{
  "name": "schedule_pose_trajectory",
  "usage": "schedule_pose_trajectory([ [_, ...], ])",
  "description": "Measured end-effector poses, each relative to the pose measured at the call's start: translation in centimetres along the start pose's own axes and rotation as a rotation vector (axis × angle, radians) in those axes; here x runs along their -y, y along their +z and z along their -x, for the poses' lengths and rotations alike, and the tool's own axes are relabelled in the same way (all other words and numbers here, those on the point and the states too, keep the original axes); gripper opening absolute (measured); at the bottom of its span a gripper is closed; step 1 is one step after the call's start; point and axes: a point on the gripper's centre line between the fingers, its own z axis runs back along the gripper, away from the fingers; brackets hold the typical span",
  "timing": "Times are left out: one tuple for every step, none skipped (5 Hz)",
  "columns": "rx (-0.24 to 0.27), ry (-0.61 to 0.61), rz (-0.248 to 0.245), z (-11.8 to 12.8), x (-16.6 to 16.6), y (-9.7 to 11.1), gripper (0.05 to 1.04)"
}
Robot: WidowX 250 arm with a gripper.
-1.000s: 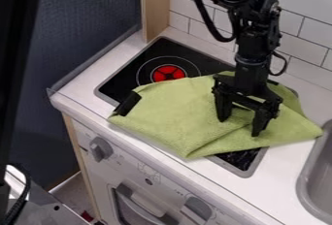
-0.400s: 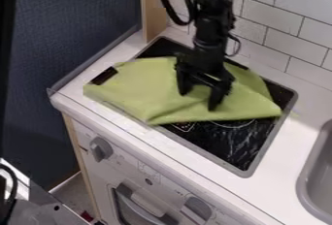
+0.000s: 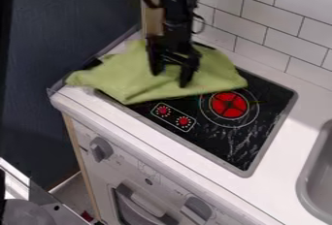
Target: Move the cloth to the top left
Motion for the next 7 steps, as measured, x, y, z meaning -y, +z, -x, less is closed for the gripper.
schedule_pose_trajectory([
  [-0.005,-0.005,-0.021,0.3,-0.7,0.3,0.999],
  [-0.034,-0.004,-0.013,1.6,-0.5,0.9,0.999],
  [-0.043,0.018,0.015,1.9,-0.2,1.9,0.998],
  [-0.021,0.081,0.011,1.3,-0.7,4.9,0.998],
  [0.007,0.106,0.017,0.3,-1.1,6.9,0.998],
  [0.023,0.099,0.036,-1.0,-1.1,9.3,0.998],
  [-0.056,0.053,-0.018,-1.0,-0.1,8.7,0.998],
])
